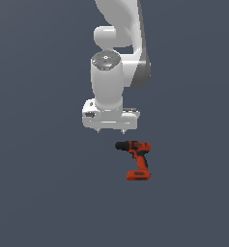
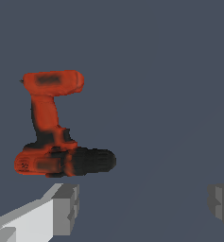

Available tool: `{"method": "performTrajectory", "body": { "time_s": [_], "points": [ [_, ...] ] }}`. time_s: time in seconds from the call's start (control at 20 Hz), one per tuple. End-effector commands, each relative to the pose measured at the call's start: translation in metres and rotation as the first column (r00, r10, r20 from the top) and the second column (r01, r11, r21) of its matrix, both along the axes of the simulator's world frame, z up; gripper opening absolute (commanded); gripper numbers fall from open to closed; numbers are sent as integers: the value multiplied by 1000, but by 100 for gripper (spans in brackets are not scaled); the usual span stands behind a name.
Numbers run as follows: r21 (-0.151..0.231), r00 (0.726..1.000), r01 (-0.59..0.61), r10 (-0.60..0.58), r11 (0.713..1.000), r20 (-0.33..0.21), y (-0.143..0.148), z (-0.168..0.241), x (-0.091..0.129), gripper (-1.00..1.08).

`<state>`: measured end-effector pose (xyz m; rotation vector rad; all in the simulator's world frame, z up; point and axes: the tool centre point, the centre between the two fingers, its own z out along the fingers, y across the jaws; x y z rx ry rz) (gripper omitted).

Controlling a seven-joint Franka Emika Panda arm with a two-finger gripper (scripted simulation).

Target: Pick up the object and move it to a goal position.

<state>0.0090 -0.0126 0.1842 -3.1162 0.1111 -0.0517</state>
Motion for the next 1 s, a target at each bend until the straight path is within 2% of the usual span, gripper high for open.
{"method": "performTrajectory", "body": {
  "time_s": [0.0, 0.5, 0.95],
  "points": [
    [0, 1000, 0, 0, 1000, 0, 0, 0, 0, 68],
    [-10, 1000, -21, 21, 1000, -9, 1, -7, -2, 68],
    [1, 998, 64, -64, 998, -9, 6, -14, -2, 68]
  ]
}}
